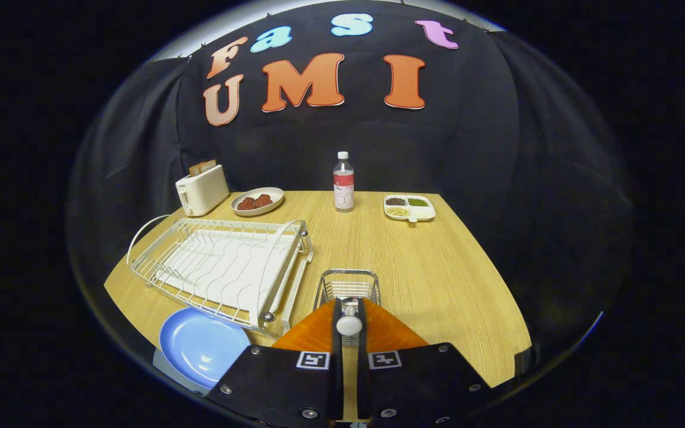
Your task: Take the plate from the dish rack, then take the spoon from the basket and place it into the plate.
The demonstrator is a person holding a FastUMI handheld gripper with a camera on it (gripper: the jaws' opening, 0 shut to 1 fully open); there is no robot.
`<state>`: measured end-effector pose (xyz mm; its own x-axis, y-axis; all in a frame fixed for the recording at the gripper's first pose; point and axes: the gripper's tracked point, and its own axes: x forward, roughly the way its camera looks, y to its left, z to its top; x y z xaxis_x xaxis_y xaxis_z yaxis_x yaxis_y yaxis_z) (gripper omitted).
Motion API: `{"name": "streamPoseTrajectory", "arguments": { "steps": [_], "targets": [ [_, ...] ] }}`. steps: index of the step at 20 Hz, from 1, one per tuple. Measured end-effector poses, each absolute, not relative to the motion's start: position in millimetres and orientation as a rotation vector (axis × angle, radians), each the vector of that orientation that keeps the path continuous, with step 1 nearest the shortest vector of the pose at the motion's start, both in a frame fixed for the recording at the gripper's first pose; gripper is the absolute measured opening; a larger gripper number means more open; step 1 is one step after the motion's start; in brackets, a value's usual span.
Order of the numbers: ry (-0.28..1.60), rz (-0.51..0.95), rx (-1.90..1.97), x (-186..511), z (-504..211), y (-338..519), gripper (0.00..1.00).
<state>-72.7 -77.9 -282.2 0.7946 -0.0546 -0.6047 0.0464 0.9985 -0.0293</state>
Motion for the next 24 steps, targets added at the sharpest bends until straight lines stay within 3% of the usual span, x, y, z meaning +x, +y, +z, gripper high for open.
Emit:
{"name": "streamPoseTrajectory", "arguments": {
  "steps": [12, 24],
  "targets": [
    [0.547, 0.06, 0.073, -82.0, -189.5, -45.5, 0.09],
    [0.663, 0.339, 0.16, -110.4, -217.1, 58.1, 0.09]
  ]
}}
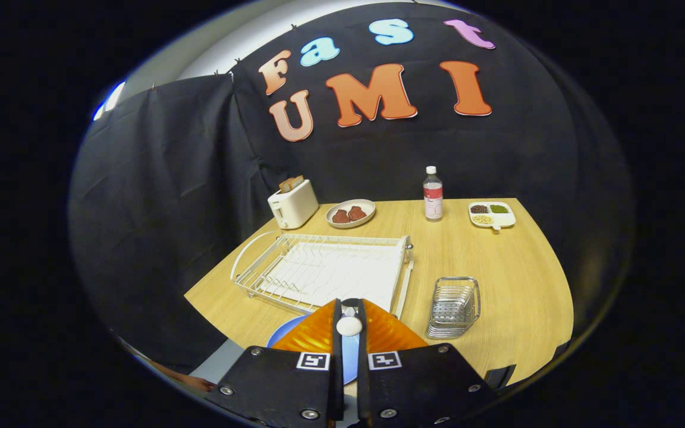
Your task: Take the plate from the dish rack, then take the spoon from the basket and place it into the plate.
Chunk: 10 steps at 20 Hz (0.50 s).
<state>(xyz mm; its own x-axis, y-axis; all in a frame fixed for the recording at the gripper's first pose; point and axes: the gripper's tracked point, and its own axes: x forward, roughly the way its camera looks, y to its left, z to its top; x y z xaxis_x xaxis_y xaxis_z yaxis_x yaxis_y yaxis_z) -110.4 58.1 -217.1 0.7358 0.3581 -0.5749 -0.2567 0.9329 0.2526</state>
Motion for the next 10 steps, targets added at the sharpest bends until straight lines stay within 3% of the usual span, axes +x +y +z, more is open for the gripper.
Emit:
{"name": "streamPoseTrajectory", "arguments": {
  "steps": [10],
  "targets": [
    [0.783, 0.533, 0.126, -136.3, -272.4, 127.9, 0.09]
  ]
}}
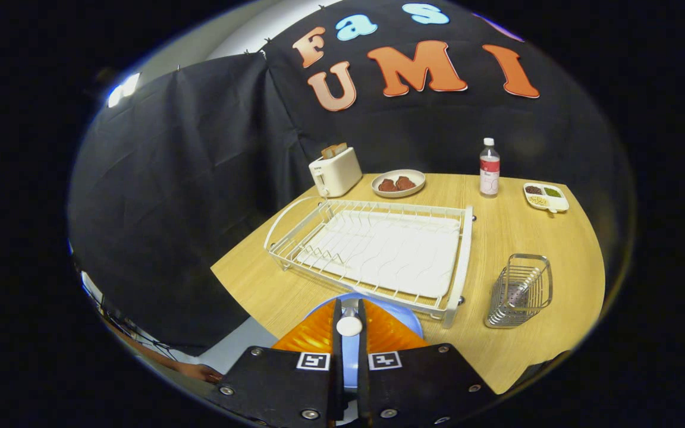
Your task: Take the plate from the dish rack, then take the spoon from the basket and place it into the plate.
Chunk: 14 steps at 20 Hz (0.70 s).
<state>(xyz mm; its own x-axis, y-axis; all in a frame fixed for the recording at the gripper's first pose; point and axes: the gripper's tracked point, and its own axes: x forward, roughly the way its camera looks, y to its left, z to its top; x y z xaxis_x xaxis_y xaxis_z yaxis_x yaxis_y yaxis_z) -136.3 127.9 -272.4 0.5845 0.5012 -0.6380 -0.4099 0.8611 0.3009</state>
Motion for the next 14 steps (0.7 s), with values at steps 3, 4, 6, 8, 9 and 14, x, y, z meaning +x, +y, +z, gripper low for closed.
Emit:
{"name": "streamPoseTrajectory", "arguments": {
  "steps": [3, 4, 6, 8, 9, 14],
  "targets": [
    [0.844, 0.558, 0.122, -144.7, -298.3, 144.3, 0.09],
    [0.85, 0.563, 0.126, -146.0, -303.1, 148.4, 0.09],
    [0.853, 0.566, 0.134, -146.2, -307.8, 154.3, 0.09],
    [0.841, 0.56, 0.14, -143.2, -312.0, 157.8, 0.09],
    [0.832, 0.558, 0.149, -141.3, -312.7, 158.4, 0.09],
    [0.847, 0.55, 0.176, -143.8, -324.7, 150.8, 0.11]
  ]
}}
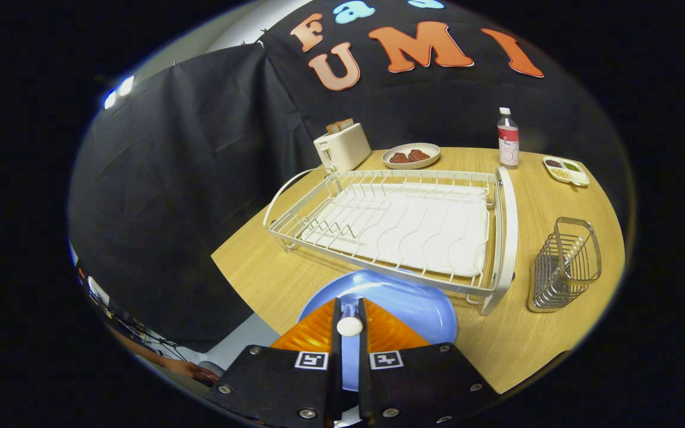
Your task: Take the plate from the dish rack, then take the spoon from the basket and place it into the plate.
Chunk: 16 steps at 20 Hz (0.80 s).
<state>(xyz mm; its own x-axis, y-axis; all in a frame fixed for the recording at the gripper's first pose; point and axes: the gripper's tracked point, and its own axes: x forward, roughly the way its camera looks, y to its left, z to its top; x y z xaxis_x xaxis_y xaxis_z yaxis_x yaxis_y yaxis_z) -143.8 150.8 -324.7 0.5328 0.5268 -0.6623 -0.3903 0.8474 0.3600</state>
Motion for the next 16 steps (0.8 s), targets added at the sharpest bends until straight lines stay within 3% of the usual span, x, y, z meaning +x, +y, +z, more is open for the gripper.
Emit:
{"name": "streamPoseTrajectory", "arguments": {
  "steps": [11, 16],
  "targets": [
    [0.996, 0.458, 0.058, -172.3, -375.3, 110.2, 0.2],
    [0.998, 0.394, 0.107, -165.8, -359.3, 96.3, 0.41]
  ]
}}
